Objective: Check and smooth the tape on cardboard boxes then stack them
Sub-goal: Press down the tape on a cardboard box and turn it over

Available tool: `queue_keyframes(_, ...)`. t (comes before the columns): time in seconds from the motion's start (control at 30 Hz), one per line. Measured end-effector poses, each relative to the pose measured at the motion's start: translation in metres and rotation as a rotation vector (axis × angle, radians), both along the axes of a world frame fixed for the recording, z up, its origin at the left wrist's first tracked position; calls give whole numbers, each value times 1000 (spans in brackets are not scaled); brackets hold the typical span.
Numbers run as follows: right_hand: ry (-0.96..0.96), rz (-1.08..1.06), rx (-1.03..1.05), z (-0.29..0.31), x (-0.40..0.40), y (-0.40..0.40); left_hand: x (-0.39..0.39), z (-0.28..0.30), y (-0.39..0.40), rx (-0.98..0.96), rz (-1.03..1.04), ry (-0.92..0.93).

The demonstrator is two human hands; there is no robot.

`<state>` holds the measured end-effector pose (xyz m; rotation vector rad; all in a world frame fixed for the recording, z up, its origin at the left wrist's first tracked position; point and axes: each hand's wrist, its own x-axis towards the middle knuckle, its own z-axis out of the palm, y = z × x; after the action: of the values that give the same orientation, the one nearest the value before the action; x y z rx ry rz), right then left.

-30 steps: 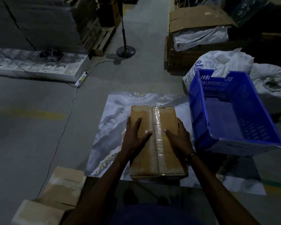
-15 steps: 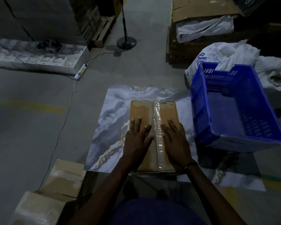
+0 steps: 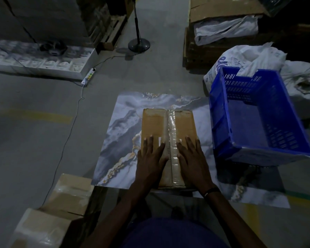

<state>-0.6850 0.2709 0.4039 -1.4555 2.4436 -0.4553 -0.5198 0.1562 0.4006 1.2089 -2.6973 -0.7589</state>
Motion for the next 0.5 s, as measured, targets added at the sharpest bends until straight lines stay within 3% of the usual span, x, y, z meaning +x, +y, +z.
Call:
queue_keyframes(0.13,-127,-145,-27,3,0,5,9,5,5,156,199,187)
queue_keyframes(0.27,-421,-223,-87,10,-7,3,9,15,-2,323,267,219)
queue_keyframes(0.37,-666,-269,-152,26,-11,1,11,21,-7,469,301,376)
queue_keyframes(0.5,-726,-263,-174,25,-15,0,12,25,-7,520,298,462)
